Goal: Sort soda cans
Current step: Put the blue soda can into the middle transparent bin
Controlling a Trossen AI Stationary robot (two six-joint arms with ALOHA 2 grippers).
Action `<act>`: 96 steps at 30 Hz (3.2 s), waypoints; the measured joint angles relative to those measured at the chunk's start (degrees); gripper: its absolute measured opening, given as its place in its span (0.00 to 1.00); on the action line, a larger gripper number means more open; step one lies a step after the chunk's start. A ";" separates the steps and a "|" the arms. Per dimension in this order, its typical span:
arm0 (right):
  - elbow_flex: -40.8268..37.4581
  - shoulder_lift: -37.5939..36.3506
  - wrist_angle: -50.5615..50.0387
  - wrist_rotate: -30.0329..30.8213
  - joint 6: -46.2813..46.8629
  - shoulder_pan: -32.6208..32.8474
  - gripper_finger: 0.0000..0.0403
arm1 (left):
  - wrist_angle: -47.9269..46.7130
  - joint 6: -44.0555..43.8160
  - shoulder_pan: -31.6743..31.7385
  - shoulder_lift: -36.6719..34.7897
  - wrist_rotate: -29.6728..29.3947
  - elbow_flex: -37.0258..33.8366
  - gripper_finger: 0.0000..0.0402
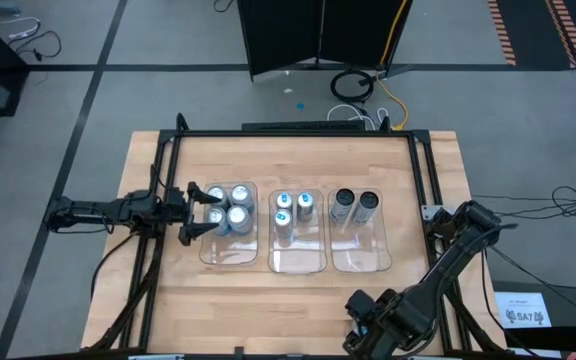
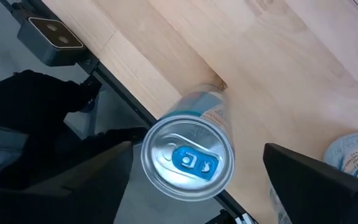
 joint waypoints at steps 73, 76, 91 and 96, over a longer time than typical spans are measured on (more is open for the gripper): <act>-0.07 -1.76 -0.41 8.24 -5.92 -0.63 0.57 | 0.00 0.01 0.00 0.00 -0.02 0.00 0.97; -0.04 -4.67 -0.22 11.13 -9.11 -2.30 0.58 | 0.00 0.02 0.02 0.00 -0.02 0.00 0.97; 0.00 -10.33 -0.32 8.04 -35.00 -23.69 0.58 | 0.00 0.02 0.00 0.00 -0.02 0.00 0.97; 0.00 -9.47 -0.28 4.84 -42.98 -31.58 0.58 | 0.00 0.00 0.00 0.00 -0.01 0.00 0.97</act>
